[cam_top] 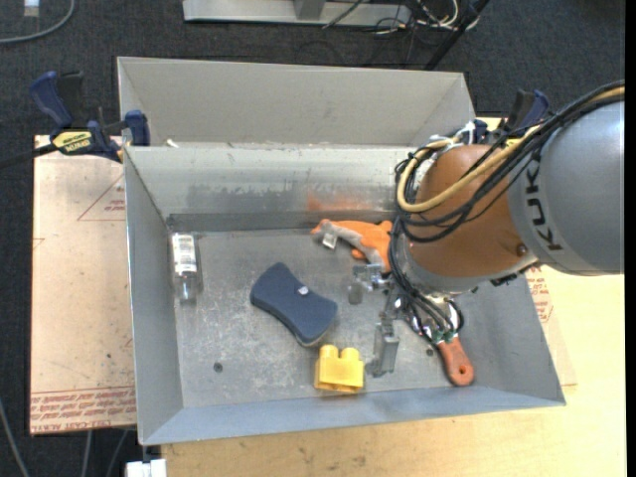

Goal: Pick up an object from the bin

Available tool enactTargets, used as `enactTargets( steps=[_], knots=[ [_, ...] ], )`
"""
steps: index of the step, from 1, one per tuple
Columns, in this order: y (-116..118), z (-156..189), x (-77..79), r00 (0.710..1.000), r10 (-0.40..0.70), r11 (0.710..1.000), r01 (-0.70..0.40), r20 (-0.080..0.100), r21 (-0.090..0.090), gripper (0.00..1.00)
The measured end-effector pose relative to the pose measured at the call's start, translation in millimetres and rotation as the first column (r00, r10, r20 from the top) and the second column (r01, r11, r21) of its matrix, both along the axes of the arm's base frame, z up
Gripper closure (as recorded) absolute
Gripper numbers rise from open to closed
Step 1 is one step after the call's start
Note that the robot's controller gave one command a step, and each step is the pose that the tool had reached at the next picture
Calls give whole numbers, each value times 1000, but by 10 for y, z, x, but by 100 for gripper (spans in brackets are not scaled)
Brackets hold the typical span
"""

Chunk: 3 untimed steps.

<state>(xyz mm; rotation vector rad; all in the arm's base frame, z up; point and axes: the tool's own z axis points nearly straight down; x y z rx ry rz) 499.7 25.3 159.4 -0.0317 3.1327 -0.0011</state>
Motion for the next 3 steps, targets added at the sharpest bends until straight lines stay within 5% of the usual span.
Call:
enactTargets(
  steps=[1,2,3],
  knots=[
    [511,-753,-14,999,54,999,-54,-2,4,100],
    [511,-753,-14,999,53,999,-53,-2,4,100],
    [226,-343,-20,994,108,994,-108,-11,5,100]
  ],
)
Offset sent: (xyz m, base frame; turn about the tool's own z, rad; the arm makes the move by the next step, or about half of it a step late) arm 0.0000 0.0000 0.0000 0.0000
